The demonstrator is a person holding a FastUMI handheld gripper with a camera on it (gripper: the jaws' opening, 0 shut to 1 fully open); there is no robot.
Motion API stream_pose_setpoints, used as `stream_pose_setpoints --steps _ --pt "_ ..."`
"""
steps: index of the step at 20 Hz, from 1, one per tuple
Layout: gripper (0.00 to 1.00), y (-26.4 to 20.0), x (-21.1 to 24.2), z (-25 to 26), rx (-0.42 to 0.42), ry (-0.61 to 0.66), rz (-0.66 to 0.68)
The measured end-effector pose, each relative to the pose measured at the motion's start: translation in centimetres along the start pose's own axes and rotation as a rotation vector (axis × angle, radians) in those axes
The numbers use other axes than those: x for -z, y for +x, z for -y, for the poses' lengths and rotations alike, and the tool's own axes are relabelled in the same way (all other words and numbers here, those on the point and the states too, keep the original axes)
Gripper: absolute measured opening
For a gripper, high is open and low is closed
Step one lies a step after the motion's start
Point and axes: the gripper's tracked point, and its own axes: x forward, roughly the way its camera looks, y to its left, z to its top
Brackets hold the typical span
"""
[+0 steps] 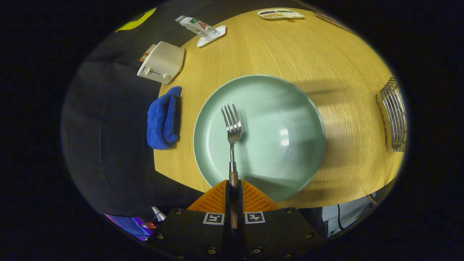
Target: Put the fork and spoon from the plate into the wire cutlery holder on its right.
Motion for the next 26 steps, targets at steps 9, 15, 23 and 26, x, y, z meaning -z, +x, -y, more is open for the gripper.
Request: stream_pose_setpoints --steps 9,15,23,26 --pt "0.06 -4.5 -1.9 1.5 0.011 0.033 0.149" --pt "0.06 -6.9 -2.1 2.5 -0.010 0.112 0.213" --pt "0.06 -11.4 -3.2 4.4 -0.053 0.260 0.335" --pt "0.06 -12.5 -3.4 6.0 -0.052 0.328 0.371"
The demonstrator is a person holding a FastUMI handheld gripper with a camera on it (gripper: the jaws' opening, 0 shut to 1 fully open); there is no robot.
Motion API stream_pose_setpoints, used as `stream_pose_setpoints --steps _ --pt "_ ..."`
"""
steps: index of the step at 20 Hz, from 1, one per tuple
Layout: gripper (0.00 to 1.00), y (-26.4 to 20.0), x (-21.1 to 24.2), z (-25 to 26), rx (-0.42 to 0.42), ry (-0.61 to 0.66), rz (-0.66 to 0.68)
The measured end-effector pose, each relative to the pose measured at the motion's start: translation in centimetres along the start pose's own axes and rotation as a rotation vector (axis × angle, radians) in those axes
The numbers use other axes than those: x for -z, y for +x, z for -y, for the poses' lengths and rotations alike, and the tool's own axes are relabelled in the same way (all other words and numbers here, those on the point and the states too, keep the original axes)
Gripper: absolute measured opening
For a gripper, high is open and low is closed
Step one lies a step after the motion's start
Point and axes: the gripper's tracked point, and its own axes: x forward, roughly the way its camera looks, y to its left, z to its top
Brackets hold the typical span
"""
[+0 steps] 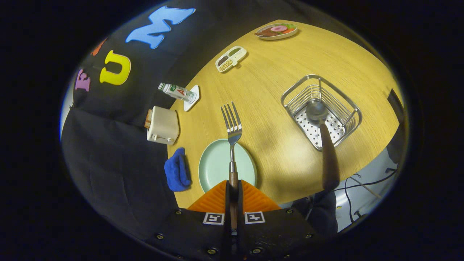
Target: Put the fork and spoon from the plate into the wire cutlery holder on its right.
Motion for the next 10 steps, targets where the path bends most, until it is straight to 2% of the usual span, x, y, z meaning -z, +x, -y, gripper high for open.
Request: stream_pose_setpoints --steps 10 --pt "0.06 -3.2 -1.6 3.4 0.007 0.132 0.081"
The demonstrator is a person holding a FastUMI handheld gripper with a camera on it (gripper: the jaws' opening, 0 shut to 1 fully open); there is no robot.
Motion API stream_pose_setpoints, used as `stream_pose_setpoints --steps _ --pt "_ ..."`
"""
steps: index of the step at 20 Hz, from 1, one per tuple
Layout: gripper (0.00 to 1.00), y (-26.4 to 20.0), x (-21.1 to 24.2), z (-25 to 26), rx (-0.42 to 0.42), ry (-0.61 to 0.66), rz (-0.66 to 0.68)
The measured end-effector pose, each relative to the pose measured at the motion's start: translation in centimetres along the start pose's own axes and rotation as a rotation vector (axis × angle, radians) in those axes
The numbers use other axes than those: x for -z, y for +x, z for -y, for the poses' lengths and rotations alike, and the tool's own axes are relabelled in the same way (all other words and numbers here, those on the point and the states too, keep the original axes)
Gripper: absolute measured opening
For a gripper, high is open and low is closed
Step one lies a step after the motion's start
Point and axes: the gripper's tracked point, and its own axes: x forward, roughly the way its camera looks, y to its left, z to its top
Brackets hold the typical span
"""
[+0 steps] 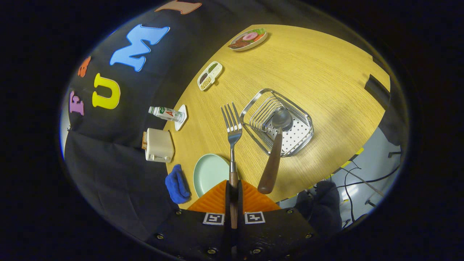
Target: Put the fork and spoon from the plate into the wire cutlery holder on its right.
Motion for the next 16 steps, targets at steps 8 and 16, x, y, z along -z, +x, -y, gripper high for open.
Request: stream_pose_setpoints --steps 8,16 --pt "0.06 -1.5 0.4 1.9 -0.008 0.110 0.001" --pt "0.06 -1.5 0.7 2.1 -0.052 0.258 -0.027"
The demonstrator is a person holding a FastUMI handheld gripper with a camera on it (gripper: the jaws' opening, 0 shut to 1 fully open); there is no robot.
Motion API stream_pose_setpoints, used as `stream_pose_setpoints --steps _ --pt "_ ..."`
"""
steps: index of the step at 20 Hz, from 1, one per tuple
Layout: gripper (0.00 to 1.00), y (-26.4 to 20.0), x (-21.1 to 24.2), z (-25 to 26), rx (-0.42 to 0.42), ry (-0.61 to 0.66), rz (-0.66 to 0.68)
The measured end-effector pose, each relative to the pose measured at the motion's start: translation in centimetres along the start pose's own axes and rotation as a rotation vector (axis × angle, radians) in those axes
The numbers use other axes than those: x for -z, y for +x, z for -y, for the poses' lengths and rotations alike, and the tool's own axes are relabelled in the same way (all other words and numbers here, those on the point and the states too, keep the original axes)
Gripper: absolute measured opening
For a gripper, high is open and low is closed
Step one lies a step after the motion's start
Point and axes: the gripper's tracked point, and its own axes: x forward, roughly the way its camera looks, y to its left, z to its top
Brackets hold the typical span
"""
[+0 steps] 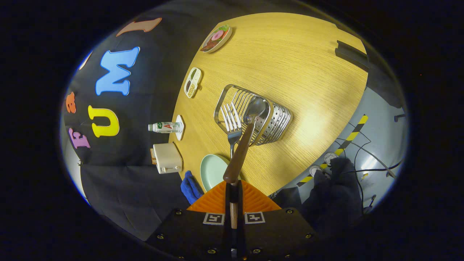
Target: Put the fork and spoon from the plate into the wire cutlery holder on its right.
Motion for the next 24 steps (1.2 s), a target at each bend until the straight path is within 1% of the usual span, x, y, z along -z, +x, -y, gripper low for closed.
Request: stream_pose_setpoints --steps 5,15,18,19,21,22,24 --pt "0.06 0.1 -0.2 -0.5 -0.016 0.106 -0.033" --pt "0.06 -0.1 -0.9 -0.5 -0.014 0.188 -0.051" --pt "0.07 -0.1 -1.1 -0.6 -0.013 0.184 -0.040" --pt "0.12 -0.2 -1.3 -0.6 -0.014 0.177 -0.030" --pt "0.12 -0.3 -1.7 -1.2 -0.030 0.179 -0.016" --pt "0.20 -0.7 -1.9 -1.4 -0.035 0.182 -0.010" --pt "0.21 -0.9 -2.1 -1.4 -0.035 0.189 0.003"
